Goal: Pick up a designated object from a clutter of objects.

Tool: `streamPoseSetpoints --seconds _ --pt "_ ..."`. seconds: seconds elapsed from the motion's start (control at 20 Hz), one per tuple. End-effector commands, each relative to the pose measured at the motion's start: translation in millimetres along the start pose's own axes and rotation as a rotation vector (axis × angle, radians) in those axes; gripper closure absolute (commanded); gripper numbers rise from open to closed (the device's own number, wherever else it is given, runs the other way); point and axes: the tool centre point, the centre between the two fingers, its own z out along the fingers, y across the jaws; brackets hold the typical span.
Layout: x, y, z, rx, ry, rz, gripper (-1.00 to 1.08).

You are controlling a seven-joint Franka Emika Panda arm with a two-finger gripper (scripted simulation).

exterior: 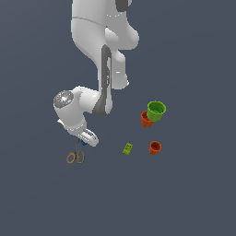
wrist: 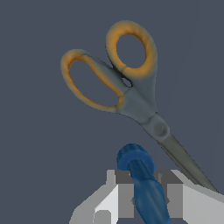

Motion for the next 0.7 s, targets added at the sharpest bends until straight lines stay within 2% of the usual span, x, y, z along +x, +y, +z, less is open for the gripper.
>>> streamPoseSetpoints --seconds 0.0,0.3,0.65 --pt "-0.9 -3.4 -6.0 0.0 0.001 -0.001 1.08" --pt "-7.0 -18.6 -35.3 0.001 0.001 0.0 1.08" --pt "-19.0 -49.4 -94.9 0.0 0.001 0.001 1.08"
